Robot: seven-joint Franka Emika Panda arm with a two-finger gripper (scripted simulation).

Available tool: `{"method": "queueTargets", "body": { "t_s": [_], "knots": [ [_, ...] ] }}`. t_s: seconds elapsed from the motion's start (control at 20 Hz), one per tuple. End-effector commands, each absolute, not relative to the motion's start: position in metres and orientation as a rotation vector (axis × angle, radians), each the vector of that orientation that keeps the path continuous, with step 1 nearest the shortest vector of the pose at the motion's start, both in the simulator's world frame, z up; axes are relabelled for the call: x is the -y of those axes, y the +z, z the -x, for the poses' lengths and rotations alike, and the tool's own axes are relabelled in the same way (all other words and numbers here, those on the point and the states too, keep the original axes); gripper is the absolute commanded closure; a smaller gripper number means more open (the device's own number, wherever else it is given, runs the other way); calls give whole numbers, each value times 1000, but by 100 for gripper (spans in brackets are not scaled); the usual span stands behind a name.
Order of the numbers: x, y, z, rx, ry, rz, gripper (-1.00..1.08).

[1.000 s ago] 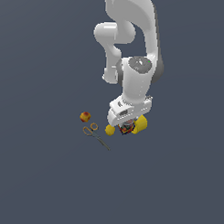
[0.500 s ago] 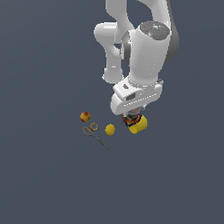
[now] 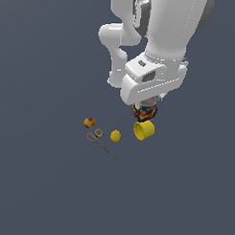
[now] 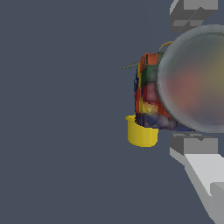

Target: Pick up a designated object from a clutter of objects.

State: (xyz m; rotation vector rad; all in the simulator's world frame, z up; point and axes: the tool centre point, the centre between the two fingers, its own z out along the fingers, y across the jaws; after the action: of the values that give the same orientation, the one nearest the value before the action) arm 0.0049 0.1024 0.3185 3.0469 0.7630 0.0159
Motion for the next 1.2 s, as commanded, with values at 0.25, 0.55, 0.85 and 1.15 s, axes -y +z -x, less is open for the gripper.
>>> {"method": "queueTargets", "body": {
  "t_s": [0.25,0.55,0.85,1.15],
  "knots": [
    [-108,365,-12,-761,6,-3048,108],
    [-111,381,-16,-760,1,-3048,108],
    [-111,381,-17,-761,-4,-3048,108],
    [-113,388,-22,-761,-4,-3048,108]
  ]
}}
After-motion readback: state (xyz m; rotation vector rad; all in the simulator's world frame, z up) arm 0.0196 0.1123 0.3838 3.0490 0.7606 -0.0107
